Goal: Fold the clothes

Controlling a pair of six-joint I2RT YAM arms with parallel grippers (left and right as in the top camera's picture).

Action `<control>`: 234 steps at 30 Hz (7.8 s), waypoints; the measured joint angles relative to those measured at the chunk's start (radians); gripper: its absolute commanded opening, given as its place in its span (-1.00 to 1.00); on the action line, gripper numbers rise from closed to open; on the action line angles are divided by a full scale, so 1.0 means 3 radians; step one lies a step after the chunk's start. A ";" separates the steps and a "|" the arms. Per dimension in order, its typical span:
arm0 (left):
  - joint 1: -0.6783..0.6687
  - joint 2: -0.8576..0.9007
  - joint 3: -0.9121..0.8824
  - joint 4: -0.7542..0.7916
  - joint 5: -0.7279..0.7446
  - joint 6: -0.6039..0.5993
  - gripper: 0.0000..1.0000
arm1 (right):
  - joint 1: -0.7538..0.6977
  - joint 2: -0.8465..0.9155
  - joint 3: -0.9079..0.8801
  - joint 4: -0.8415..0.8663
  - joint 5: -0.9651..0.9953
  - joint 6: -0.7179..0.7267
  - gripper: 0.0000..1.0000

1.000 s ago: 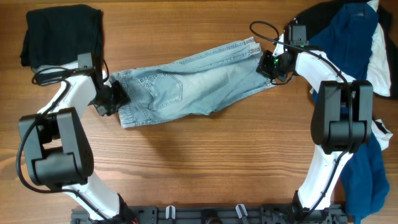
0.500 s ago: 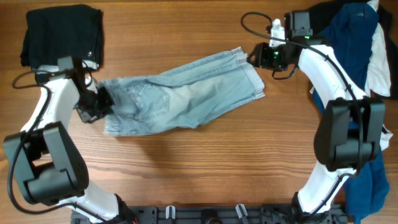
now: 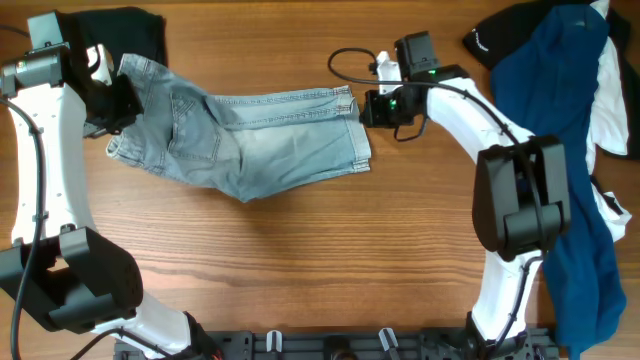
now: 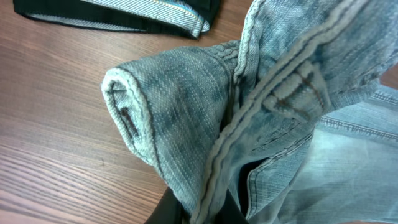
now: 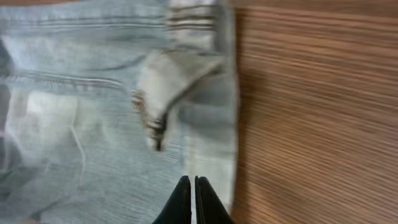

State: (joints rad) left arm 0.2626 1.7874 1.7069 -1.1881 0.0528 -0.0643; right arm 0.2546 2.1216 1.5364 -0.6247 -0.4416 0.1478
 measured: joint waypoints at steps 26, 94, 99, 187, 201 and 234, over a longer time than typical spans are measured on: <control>-0.1905 0.0320 0.0294 0.0478 0.0282 -0.1150 -0.92 | 0.0001 0.0523 0.0131 0.0292 -0.0631 0.0277 -0.91; -0.1919 0.0594 -0.1464 0.0979 -0.0323 -0.0791 -0.90 | -0.1751 -0.0635 0.0421 -0.0067 -0.1461 0.0206 0.41; -0.1575 0.0468 -0.1760 0.1748 -0.0802 -0.0899 -0.54 | -0.1736 -0.0635 0.0421 -0.0074 -0.1386 0.0197 0.43; -0.1900 -0.0782 -0.1223 0.2391 -0.1480 0.0853 -0.92 | -0.1635 -0.0635 0.0421 -0.0164 -0.1239 0.0201 0.44; -0.1923 0.0161 -0.1222 0.2041 -0.0753 0.0888 -0.92 | -0.1635 -0.0633 0.0421 -0.0164 -0.1230 0.0200 0.44; -0.1635 -0.0435 -0.0839 0.2050 -0.2706 -0.0390 -0.92 | 0.0855 0.1059 0.0390 0.2864 -0.0566 -0.0179 -0.55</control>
State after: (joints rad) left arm -0.2279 1.6569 1.4551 -0.5732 -0.7589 -0.1814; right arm 0.5110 2.4393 1.6535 0.2344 -0.6113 0.0940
